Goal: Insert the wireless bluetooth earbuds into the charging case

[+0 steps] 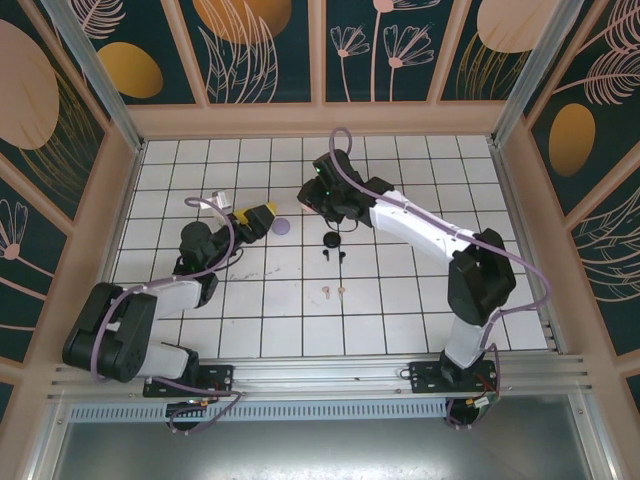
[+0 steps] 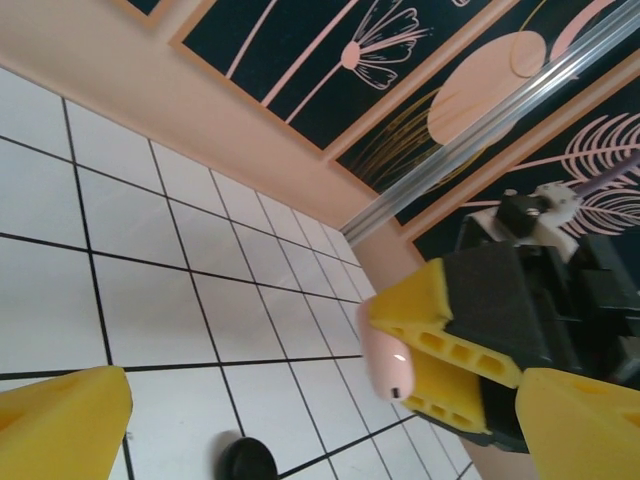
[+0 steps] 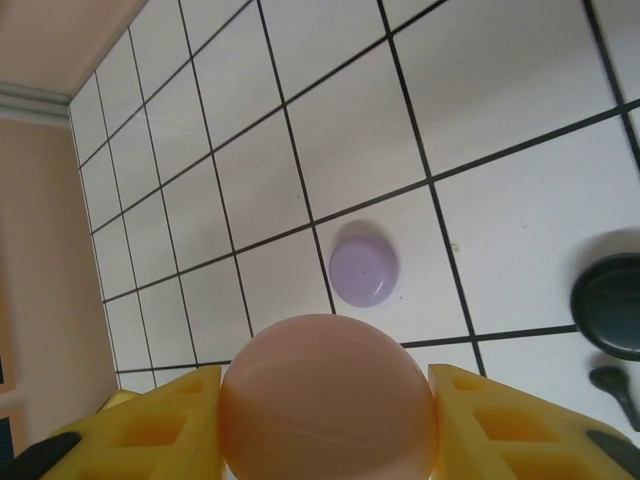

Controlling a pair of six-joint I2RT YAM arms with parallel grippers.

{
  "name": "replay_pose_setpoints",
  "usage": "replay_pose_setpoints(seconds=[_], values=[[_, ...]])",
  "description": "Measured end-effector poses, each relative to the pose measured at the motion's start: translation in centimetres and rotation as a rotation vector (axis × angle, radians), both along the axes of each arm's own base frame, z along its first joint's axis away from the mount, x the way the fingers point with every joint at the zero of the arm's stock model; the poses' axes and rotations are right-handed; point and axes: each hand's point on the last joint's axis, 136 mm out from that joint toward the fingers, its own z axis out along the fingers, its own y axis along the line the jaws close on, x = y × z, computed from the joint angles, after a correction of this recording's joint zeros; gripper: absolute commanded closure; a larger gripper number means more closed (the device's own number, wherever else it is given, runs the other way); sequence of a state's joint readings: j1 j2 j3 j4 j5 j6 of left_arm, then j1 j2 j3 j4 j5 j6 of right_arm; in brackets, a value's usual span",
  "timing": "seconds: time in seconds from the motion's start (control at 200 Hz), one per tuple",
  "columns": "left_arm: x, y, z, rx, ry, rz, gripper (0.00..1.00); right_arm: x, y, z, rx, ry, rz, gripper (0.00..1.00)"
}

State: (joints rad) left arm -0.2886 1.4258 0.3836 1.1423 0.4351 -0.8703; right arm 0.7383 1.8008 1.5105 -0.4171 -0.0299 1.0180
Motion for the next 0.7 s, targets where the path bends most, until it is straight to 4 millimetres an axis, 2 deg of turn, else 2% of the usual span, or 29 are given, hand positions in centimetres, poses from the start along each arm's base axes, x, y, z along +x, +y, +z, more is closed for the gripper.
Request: replay_pose_setpoints(seconds=[0.185, 0.39, 0.515, 0.701], values=[[-0.5, -1.6, -1.0, -0.056, 0.002, -0.049, 0.09, 0.3, 0.9, -1.0, 0.028, 0.04, -0.007, 0.62], [-1.0, -4.0, -2.7, -0.085, 0.024, -0.109, 0.2, 0.6, 1.6, -0.4, 0.064, 0.047, -0.014, 0.62], [-0.6, -4.9, -3.8, -0.105, 0.039, -0.127, 0.27, 0.7, 1.9, 0.0, 0.073, 0.04, -0.011, 0.62], [0.3, -5.4, -5.1, -0.12, 0.076, -0.126, 0.28, 0.6, 2.1, -0.3, 0.072, 0.048, -0.009, 0.62]])
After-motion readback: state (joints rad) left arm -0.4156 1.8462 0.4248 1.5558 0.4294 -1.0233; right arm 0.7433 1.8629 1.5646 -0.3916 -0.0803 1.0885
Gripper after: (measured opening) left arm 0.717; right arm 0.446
